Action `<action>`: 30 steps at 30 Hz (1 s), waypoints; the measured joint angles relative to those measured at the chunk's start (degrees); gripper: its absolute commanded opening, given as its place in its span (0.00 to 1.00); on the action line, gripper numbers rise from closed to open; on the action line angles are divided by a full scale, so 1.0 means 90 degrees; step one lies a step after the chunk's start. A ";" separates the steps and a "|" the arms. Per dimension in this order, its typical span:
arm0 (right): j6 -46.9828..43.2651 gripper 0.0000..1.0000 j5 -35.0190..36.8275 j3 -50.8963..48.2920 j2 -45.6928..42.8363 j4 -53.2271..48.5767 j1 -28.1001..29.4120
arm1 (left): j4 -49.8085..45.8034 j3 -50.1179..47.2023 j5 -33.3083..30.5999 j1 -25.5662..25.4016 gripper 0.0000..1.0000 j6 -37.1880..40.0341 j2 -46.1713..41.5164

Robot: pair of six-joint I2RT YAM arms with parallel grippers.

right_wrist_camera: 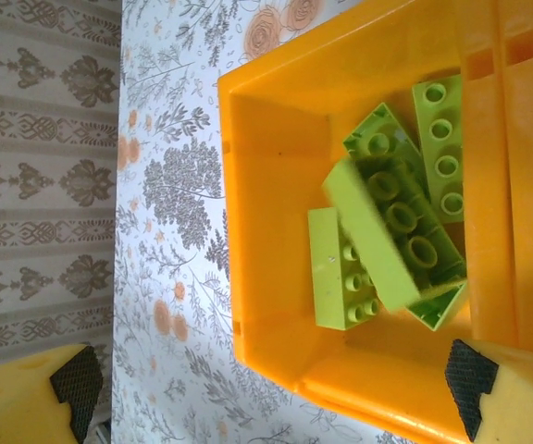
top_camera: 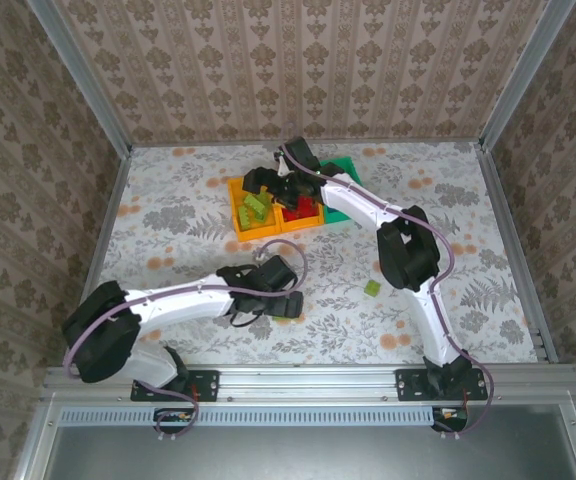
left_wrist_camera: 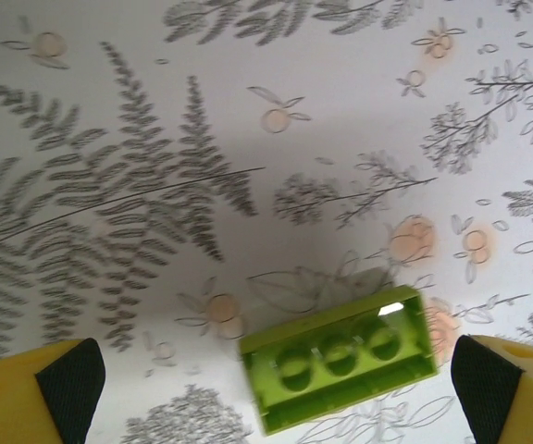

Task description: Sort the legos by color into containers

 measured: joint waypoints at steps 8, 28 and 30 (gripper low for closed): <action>-0.0338 1.00 0.0199 -0.0500 -0.0964 -0.0141 -0.0078 | -0.0233 0.0712 0.0257 -0.0282 1.00 -0.0488 0.1001; -0.1520 1.00 0.2273 -0.5574 -0.5353 -0.1180 -0.1362 | -0.0746 0.0986 0.0170 -0.0313 0.65 -0.0942 0.1530; -0.1525 0.99 0.2429 -0.5943 -0.5569 -0.1292 -0.1362 | -0.0782 0.1010 0.0170 -0.0313 0.61 -0.0935 0.1532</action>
